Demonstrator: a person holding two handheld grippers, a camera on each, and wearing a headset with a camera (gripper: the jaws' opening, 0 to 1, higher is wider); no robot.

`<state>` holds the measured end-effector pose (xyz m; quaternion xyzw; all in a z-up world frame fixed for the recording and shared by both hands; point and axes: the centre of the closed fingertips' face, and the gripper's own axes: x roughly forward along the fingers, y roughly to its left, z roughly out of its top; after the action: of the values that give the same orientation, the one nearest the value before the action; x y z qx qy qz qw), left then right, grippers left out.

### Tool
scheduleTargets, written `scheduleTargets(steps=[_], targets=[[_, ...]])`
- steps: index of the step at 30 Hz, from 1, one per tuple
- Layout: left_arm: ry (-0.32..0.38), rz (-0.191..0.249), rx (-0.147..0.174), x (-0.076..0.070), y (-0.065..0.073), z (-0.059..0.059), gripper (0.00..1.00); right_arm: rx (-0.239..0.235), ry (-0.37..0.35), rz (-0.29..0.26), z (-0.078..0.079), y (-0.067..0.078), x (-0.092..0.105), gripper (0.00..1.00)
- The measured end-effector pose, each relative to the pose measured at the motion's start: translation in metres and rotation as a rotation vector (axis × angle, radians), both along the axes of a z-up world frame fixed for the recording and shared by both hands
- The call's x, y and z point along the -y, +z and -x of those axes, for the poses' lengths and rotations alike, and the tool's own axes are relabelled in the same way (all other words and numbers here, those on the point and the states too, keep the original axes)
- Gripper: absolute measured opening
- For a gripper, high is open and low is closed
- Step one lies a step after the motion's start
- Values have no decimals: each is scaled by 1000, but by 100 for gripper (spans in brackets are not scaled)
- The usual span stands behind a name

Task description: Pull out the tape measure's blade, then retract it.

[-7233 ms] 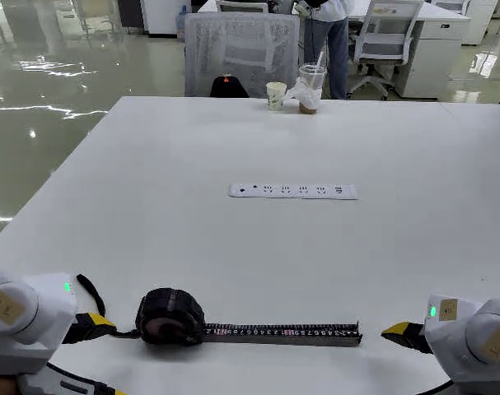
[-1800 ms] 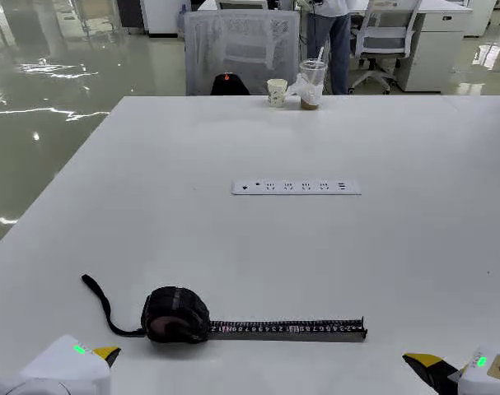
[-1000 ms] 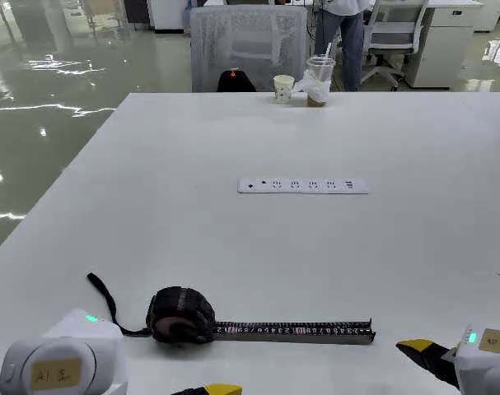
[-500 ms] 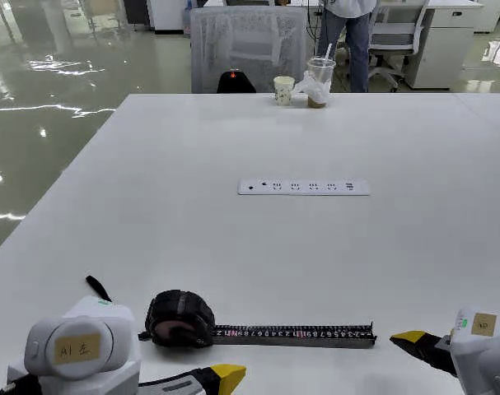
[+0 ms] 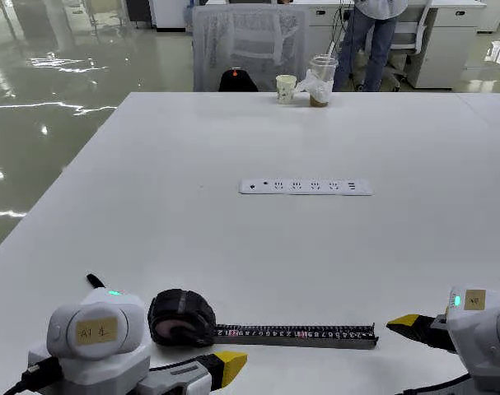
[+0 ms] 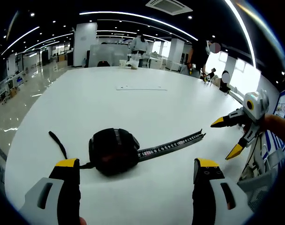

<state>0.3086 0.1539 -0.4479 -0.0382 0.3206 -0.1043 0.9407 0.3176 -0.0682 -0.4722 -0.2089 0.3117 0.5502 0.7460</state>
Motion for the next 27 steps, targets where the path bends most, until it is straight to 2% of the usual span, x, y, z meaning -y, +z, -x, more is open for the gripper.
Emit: scheduleTargets(steps=[11, 18, 27], targets=[[28, -4, -3, -2, -6, -15, 98, 14, 71, 36, -18, -8, 1, 61], [40, -1, -8, -1, -10, -21, 97, 32, 128, 76, -29, -12, 5, 54], [63, -1, -20, -3, -16, -28, 93, 32, 199, 121, -40, -20, 7, 43]])
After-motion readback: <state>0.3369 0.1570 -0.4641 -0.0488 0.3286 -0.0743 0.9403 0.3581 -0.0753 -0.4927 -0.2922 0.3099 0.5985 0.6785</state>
